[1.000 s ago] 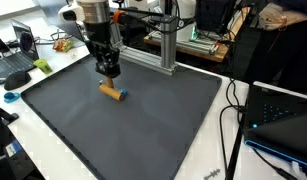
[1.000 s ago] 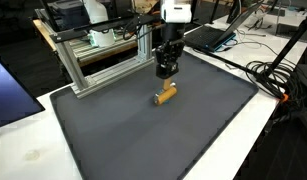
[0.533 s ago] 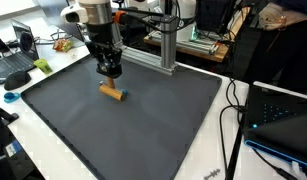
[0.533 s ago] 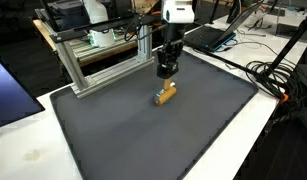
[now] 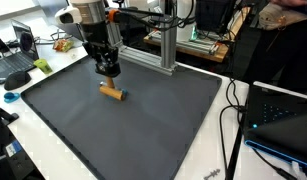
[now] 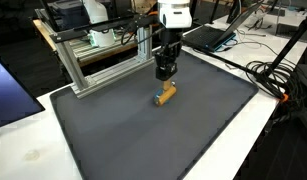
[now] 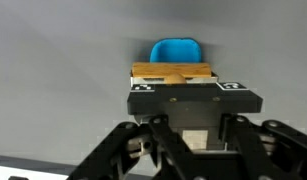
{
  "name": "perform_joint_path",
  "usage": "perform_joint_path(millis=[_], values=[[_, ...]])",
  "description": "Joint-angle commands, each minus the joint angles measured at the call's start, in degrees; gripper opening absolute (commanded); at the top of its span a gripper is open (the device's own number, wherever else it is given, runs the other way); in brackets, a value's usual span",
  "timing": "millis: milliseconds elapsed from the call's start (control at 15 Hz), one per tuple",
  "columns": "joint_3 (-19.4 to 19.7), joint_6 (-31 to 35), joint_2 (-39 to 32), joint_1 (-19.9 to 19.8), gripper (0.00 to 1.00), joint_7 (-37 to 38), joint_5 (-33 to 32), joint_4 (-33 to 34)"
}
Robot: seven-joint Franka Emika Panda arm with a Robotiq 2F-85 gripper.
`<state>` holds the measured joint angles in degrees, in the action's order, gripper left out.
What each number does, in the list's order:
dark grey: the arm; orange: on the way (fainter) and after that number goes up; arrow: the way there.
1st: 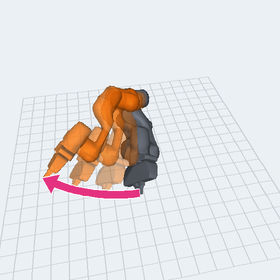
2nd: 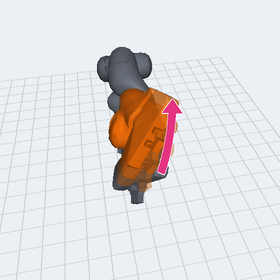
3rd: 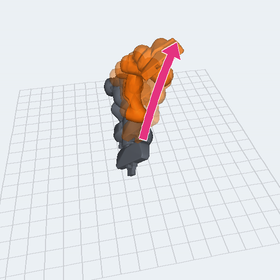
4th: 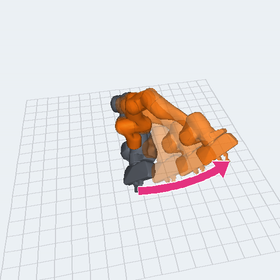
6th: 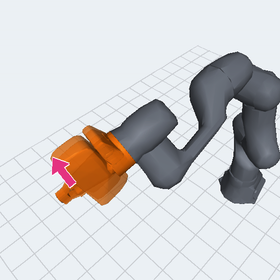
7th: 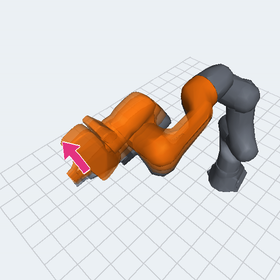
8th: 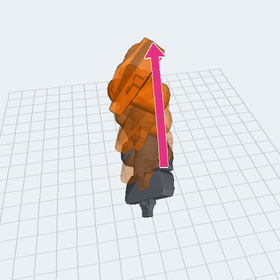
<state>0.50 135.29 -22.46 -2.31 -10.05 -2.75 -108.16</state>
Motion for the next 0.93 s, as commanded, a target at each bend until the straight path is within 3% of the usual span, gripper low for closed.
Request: perform_joint_path(millis=[0, 867], values=[[-1.57, -4.14, -4.31, -2.05, 0.22, -2.82, 4.18, 2.34], [-0.37, -3.0, -0.91, -0.06, 0.22, 0.91, 0.37, -3.04]])
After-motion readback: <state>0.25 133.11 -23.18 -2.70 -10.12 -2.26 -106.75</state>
